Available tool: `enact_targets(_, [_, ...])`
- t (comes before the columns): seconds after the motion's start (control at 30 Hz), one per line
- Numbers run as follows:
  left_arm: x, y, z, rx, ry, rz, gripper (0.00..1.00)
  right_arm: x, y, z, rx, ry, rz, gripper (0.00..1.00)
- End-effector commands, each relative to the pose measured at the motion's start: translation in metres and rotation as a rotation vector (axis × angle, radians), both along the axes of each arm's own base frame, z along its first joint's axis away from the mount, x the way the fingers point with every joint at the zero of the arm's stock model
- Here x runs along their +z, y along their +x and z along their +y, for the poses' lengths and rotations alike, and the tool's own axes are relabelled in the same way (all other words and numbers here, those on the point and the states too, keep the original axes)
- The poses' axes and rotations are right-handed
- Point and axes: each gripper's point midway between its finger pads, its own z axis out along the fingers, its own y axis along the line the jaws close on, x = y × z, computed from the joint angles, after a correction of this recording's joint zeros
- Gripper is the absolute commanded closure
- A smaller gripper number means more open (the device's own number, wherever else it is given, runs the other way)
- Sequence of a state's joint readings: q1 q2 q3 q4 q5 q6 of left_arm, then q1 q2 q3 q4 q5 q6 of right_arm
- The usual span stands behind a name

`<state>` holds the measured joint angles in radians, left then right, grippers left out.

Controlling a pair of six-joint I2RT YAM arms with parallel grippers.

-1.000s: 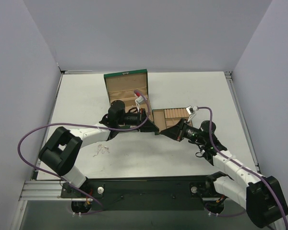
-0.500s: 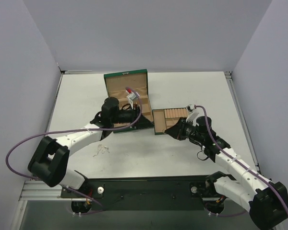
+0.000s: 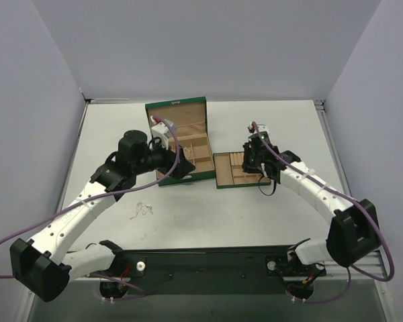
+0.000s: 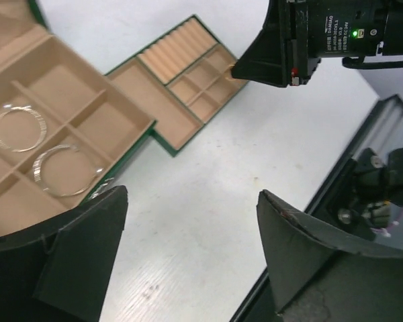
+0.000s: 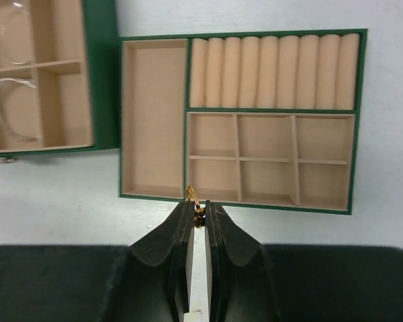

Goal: Organize the mixed jewelry

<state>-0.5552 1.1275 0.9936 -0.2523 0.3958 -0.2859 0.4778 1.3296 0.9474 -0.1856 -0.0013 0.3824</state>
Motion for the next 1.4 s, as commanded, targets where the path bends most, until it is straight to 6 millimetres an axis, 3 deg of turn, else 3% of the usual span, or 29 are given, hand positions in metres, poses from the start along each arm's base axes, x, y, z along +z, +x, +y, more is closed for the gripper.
enact_targets(0.0, [0.014, 0.006, 0.042, 0.128, 0.167, -0.079, 0.09, -0.013, 0.004, -0.028, -0.063, -0.253, 0.075, 1.00])
enact_targets(0.03, [0.021, 0.005, 0.047, 0.143, 0.172, -0.099, 0.08, -0.008, 0.011, -0.027, -0.072, -0.261, 0.064, 1.00])
enact_targets(0.13, [0.017, 0.006, 0.070, 0.210, 0.253, -0.121, 0.05, -0.011, 0.022, -0.030, -0.099, -0.322, 0.084, 1.00])
enact_targets(0.3, [-0.010, 0.012, 0.100, 0.311, 0.370, -0.124, 0.03, -0.020, 0.036, -0.034, -0.122, -0.390, 0.122, 1.00])
enact_targets(0.47, [-0.039, 0.012, 0.113, 0.350, 0.405, -0.063, 0.03, -0.022, 0.052, -0.038, -0.137, -0.446, 0.146, 1.00])
enact_targets(0.6, [-0.040, 0.013, 0.123, 0.388, 0.416, -0.069, 0.03, -0.027, 0.062, -0.042, -0.149, -0.454, 0.163, 1.00])
enact_targets(1.37, [-0.045, 0.016, 0.127, 0.397, 0.384, -0.038, 0.03, -0.067, 0.095, -0.054, -0.176, -0.484, 0.234, 1.00])
